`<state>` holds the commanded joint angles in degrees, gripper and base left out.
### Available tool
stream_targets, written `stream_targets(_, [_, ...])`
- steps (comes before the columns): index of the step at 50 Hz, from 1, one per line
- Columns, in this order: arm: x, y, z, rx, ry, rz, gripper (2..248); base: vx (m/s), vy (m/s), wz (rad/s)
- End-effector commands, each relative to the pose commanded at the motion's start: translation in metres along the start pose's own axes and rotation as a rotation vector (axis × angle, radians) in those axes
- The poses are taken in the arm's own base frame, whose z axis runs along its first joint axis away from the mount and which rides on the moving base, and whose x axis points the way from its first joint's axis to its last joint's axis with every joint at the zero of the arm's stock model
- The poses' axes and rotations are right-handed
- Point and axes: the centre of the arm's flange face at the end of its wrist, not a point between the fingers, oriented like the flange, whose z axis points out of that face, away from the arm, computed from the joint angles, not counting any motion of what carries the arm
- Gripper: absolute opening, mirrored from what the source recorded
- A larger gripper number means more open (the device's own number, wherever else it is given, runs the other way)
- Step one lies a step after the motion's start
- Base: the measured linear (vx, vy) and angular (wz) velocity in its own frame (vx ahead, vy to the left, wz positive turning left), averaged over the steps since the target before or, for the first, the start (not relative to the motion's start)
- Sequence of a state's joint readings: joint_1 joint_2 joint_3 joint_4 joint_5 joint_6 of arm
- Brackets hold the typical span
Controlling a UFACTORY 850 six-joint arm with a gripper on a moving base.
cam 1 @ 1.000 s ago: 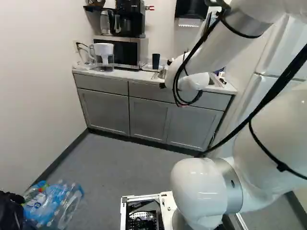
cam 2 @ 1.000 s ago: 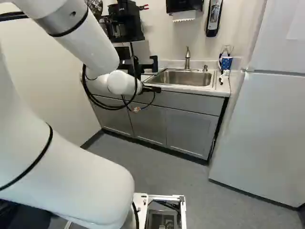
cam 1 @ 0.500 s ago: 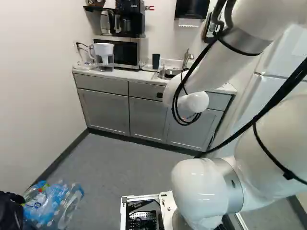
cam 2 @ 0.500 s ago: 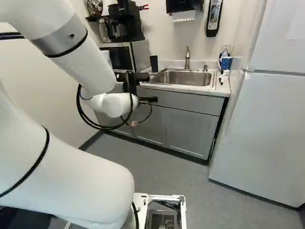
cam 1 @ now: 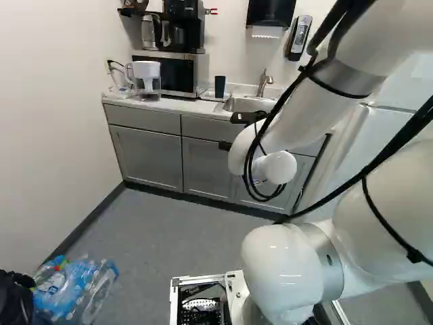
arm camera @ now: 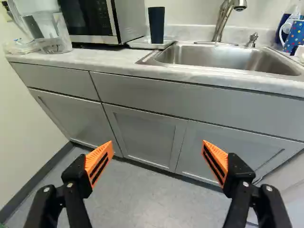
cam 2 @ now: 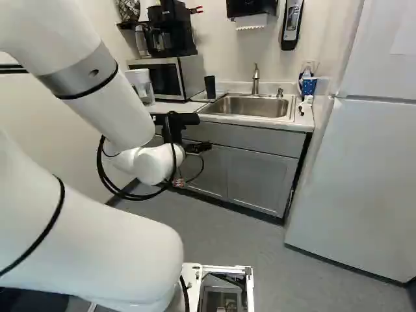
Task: Rinse the cup and place it in the tray
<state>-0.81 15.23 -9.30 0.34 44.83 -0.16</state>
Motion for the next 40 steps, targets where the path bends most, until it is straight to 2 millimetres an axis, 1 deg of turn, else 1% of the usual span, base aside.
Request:
stream_targets(16, [-0.017,-0.003,-0.011,0.011,0.019,-0.004,247,0.000,0.000,0.000])
stream_targets(28, [-0.023,-0.004,-0.015,0.016,0.026,-0.006,247,0.000,0.000,0.000])
stream_targets(40, [-0.025,-0.004,-0.017,0.018,0.029,-0.006,247,0.000,0.000,0.000])
